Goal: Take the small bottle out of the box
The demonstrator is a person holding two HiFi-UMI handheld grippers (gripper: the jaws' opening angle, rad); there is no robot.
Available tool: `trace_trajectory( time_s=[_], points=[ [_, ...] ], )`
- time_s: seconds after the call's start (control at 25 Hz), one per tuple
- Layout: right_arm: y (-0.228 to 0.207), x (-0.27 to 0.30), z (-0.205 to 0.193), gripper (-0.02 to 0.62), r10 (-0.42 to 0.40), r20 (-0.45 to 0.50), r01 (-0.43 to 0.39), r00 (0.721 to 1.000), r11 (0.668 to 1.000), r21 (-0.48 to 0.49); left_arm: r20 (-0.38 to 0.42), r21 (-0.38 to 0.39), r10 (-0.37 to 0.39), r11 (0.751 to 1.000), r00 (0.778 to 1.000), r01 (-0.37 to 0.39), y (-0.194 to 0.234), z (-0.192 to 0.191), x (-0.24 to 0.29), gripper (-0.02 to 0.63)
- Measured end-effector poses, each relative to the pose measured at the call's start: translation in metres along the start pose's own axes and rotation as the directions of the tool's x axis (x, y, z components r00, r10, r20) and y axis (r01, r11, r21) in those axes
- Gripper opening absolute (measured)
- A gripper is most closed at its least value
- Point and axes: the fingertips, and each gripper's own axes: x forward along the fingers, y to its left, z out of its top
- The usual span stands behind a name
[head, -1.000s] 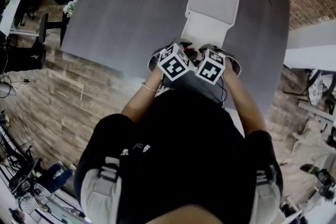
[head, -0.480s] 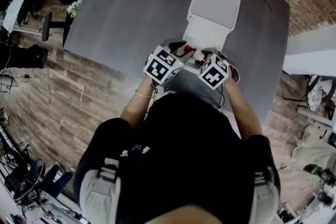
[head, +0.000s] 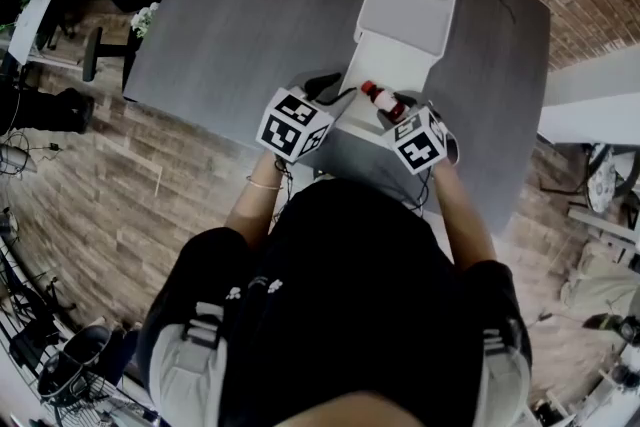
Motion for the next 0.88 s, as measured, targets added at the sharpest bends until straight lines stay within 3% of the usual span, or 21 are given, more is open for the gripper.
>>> trace_trajectory(
  time_s=[0.4,0.72,0.88],
  points=[
    [-0.003,-0.001,0.008,0.19,-0.008,0.049,0.006,0.999,0.999,0.051,-0.005,-0.002,-0.008,1.0,1.0,0.008,0.003,0.001,0.004,0.153],
    [0.0,0.017,-0.001,0.19,0.028,-0.044,-0.026,0.999,0.998,0.048,-0.008,-0.007,-0.01,1.0,1.0,0.01,0.004,-0.001,0.008,0.153],
    [-0.007,0.02,0.005,0.189,0.002,-0.085,-0.004,0.996,1.0,-0.026,-0.017,-0.018,-0.007,1.0,1.0,0.007,0.004,-0.006,0.008,0.153]
  ],
)
